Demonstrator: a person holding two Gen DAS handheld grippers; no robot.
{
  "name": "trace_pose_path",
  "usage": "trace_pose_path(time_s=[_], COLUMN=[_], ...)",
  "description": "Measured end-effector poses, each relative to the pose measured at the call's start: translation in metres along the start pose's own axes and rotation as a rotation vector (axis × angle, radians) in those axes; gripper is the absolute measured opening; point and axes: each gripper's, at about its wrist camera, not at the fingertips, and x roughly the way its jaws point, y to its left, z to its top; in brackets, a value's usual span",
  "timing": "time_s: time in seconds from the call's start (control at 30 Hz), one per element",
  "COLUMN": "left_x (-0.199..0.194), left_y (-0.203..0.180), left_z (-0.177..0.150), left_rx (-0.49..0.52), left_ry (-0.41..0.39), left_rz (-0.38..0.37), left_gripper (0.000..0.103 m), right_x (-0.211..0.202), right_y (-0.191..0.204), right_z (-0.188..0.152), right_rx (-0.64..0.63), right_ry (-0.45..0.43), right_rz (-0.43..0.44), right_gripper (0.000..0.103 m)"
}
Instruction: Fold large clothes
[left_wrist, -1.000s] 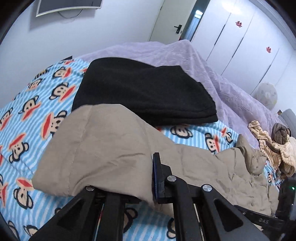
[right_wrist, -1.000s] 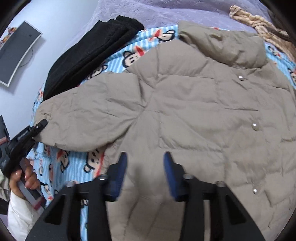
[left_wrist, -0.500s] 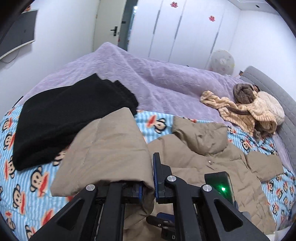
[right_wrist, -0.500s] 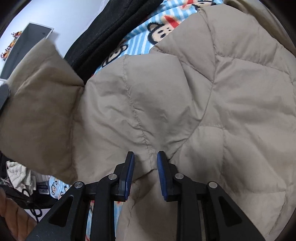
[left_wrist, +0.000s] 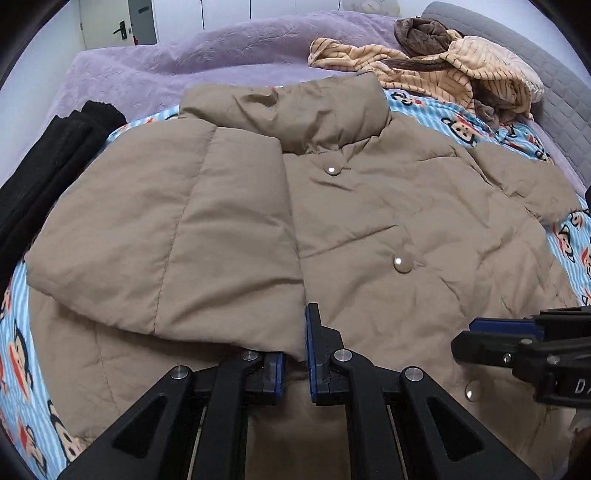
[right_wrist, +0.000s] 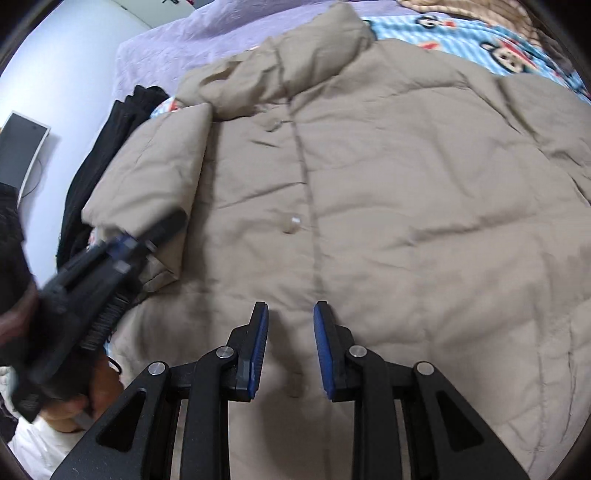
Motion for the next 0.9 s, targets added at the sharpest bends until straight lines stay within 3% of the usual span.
trace_pose_path(time_s=[0.07,0.1,0.13,0.17,0.2,0.37,0.43,0.47,0.5,0.57,0.67,0.77,0.9], left_x=[-0.009,-0.016,-0.022,-0.030,-0.042,-0.077,-0.084,-0.083,-0.078,-0.068,-0.048,-0.032,-0.029], left_y=[0.002,0.004,0.007,0.012,0.020,0.068,0.100,0.117,0.135,0.162,0.185,0.192,0.183], left_z=[-0.005,-0.007,-0.009,-0.011,-0.013,-0.021,-0.030,-0.035,-0.040,-0.048,-0.059,-0.071,-0.072], left_rx=[-0.004,-0.004,-0.006,-0.019,-0.042,-0.214,-0.329,-0.380,-0.427,-0.511,-0.561,-0.596,-0.553], left_ry=[-0.005,-0.010,-0.016,-0.038,-0.080,-0.118,-0.117,-0.111,-0.091,-0.052,-0.011,0.010,0.002], left_rz=[-0.006,0.003,0.023,0.053,0.076,0.109,0.138,0.154,0.164,0.173,0.217,0.216,0.254], left_gripper=[0.012,0.028,0.069,0.089,0.098,0.098,0.098,0.098,0.098,0.091,0.090,0.090,0.090], right_x=[0.001,0.003,0.003,0.003,0.001,-0.011,-0.020,-0.025,-0.029,-0.036,-0.026,0.001,0.038], right_y=[-0.007,-0.009,-0.010,-0.010,-0.009,0.005,0.020,0.029,0.040,0.065,0.120,0.162,0.192], right_z=[-0.002,-0.004,-0.004,-0.004,-0.002,0.005,0.010,0.013,0.015,0.019,0.024,0.018,0.015], right_rx=[0.011,0.015,0.014,0.009,0.002,-0.063,-0.110,-0.138,-0.172,-0.255,-0.418,-0.558,-0.710], right_ry=[0.003,0.003,0.002,0.001,-0.001,-0.035,-0.064,-0.084,-0.108,-0.149,-0.176,-0.165,-0.183], right_rz=[0.016,0.023,0.027,0.029,0.027,0.002,-0.008,-0.012,-0.009,0.000,-0.004,-0.070,-0.247], right_gripper=[0.028,0.028,0.028,0.028,0.028,0.031,0.047,0.065,0.074,0.076,0.081,0.081,0.081])
